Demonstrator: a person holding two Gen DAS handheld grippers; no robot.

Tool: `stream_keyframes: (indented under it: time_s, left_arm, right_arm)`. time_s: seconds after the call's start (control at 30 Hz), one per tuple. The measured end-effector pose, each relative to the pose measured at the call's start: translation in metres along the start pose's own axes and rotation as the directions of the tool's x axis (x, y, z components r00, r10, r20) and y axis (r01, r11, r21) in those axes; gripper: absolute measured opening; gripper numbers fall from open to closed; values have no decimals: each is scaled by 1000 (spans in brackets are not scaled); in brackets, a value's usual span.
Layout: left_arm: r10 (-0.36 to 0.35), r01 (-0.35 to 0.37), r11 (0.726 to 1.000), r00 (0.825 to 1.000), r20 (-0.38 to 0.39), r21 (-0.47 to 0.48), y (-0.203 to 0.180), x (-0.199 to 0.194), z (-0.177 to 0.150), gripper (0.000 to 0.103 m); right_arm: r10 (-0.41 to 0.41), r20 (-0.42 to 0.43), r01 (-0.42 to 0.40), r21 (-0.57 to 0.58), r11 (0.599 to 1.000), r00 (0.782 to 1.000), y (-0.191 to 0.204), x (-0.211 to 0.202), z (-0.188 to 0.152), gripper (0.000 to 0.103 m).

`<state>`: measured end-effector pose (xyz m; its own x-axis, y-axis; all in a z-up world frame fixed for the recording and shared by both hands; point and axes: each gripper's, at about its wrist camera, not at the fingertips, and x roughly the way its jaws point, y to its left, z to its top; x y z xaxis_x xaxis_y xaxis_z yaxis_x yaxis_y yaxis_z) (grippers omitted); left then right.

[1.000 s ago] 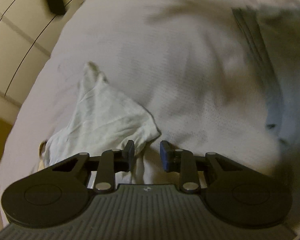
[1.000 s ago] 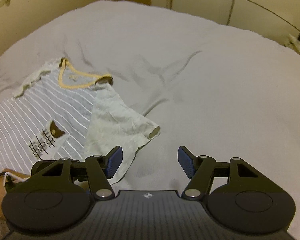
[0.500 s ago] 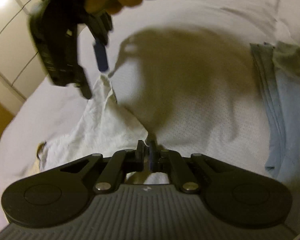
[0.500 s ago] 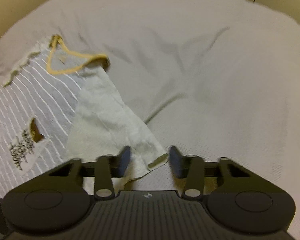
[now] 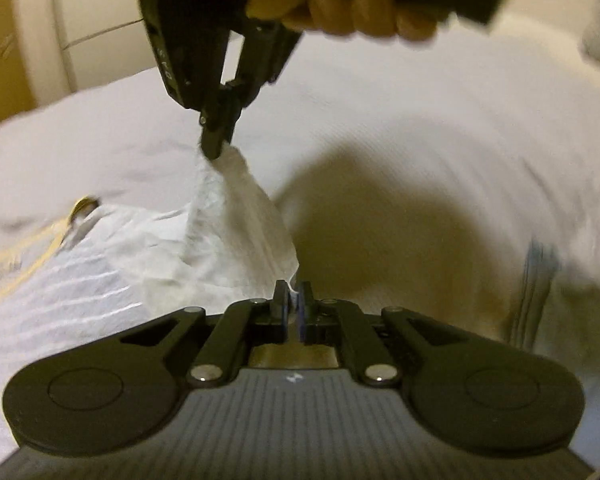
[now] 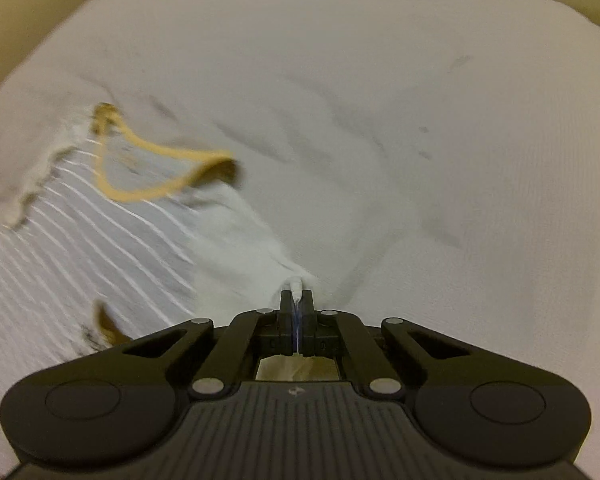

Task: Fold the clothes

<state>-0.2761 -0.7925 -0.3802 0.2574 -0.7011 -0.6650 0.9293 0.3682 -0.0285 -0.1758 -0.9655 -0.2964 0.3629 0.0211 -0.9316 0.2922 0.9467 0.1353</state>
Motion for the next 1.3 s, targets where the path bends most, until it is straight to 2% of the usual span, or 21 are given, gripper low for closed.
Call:
stream_keyframes:
  time_s: [0.07,0.13,0.2,0.27,0.37,0.4,0.5,0.57,0.7,0.73,0.8,0.87,0.9,0.93,1.0,1.07,1.13,1.17,1.2,1.23,1.3]
  left_arm:
    - [19,-19,995,1000,6,-97,19,-5,6,3]
    - [26,-26,975,1000,-5,-223,42,-8,9,3]
    - [1,-11,930,1000,-28,-368,67,-6,3,3]
    - [-35,13,872,999,-36,-489,90,-3,-6,3]
    - [-74,40,755,997,-24,-654,122,-4,-24,3]
    - [-72,36,725,997,-24,-688,129,-7,-29,3]
    - [-55,7,665,998,-39,-747,144,-11,-45,3]
    - [-58,-1,640,997,-50,-769,148,-13,-49,4]
    - [-63,-14,655,995,-72,-756,150,-9,-61,4]
    - [-59,-20,671,995,-81,-741,148,-10,-61,4]
    - [-43,-24,741,996,-83,-671,140,-14,-55,6]
    - [-33,-13,813,997,-68,-582,129,-18,-46,20]
    - [-28,-8,845,998,-59,-534,124,-20,-41,32]
    - [-24,-4,875,998,-51,-485,119,-23,-37,37]
    - [-45,28,915,998,-33,-403,113,-13,-24,37]
    - [-73,56,942,997,-40,-330,106,0,-16,39]
    - [-103,74,950,992,-79,-303,104,16,-12,37]
    - [-121,88,945,989,-87,-316,106,19,-13,34]
    - [-139,102,938,986,-91,-332,108,22,-15,24]
    - [-158,115,930,983,-96,-348,110,24,-16,2]
    - [-181,134,915,979,-89,-381,115,23,-20,0]
  right_arm:
    - [52,7,-52,0,999,999,12,4,9,1]
    - [113,22,-113,-8,994,993,21,10,15,12]
    - [152,49,-151,-25,988,987,28,11,19,25]
    - [173,79,-170,-38,985,982,31,8,21,26]
    - [178,117,-175,-33,984,977,23,-1,12,26]
    - [169,121,-167,-27,986,978,18,-2,8,26]
    - [121,93,-121,-6,993,988,5,3,-6,27]
    - [78,40,-78,10,997,996,1,14,-17,27]
    - [42,-88,-44,-23,999,995,17,43,-37,29]
    - [76,-83,-77,-12,997,994,20,45,-40,29]
    - [168,-27,-166,38,985,985,23,40,-41,26]
    - [180,42,-183,82,980,983,21,29,-40,27]
    - [169,68,-176,105,979,983,17,23,-40,28]
    - [158,87,-169,129,977,984,12,18,-39,29]
    - [138,102,-154,164,974,985,3,11,-40,32]
    - [119,97,-135,176,975,988,-6,8,-42,35]
    - [102,85,-115,160,980,991,-12,6,-44,35]
    - [95,82,-106,142,984,992,-13,7,-43,35]
    - [88,79,-97,123,988,993,-14,7,-43,35]
    - [79,81,-87,97,992,994,-12,10,-42,35]
    - [61,90,-63,25,998,994,-10,16,-35,35]
